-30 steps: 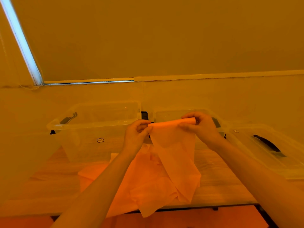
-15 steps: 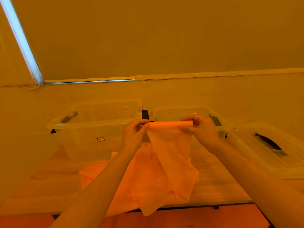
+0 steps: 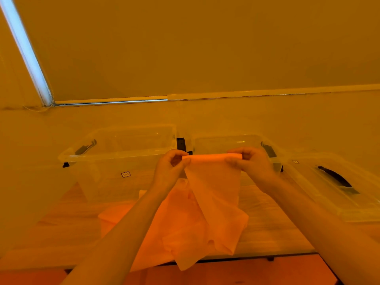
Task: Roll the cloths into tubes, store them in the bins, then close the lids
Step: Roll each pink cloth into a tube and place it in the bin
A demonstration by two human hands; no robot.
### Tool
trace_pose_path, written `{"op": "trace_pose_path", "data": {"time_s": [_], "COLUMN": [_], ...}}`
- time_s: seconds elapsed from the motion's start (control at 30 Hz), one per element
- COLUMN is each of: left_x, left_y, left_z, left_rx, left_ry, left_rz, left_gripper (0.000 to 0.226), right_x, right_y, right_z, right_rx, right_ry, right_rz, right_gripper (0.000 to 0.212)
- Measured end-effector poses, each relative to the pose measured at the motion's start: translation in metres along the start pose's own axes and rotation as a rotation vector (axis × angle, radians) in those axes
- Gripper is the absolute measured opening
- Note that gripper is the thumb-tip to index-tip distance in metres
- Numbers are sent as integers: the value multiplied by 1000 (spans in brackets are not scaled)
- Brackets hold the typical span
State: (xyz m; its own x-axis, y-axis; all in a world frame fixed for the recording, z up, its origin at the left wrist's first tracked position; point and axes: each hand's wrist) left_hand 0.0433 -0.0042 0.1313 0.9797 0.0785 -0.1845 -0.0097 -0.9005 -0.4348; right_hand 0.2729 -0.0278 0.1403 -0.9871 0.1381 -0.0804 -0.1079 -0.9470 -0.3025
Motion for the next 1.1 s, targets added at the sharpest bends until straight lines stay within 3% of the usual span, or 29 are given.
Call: {"op": "trace_pose_path", "data": {"time_s": [0.23,0.47,0.73,0.9,1.1], "left_x": [3,4,4,5,6], "left_y": [3,4,3,3,5], "left_z": [-5,-7,-9,-12,-12], "left_rx": [-33,-34,-80,-52,-64], "left_ry": [62,16,96,104,98], "left_rz": [108,70,57,29,19], "left_gripper": [22,19,20,14,10], "right_x": [-2,-5,-8,-8,-3], "right_y": [3,2,4,7,6], "right_z": [-2,-1,1,2,1], "right_rx": [18,15,25,11,17], "right_ry": [-3,-15,15,5,6], "right_rz": [-7,23,14,26,2], "right_gripper": [16,26,14,27,15]}}
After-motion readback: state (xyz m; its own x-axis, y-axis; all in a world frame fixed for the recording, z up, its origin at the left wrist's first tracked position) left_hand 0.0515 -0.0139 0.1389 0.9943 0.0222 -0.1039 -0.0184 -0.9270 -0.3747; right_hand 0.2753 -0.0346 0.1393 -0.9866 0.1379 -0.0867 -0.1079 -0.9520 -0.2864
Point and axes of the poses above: each hand's wrist, its own y-axis away from the middle knuckle, its own x-axis out of the palm, z = x × y, and after that the axes turned 1 degree about x, right-handed
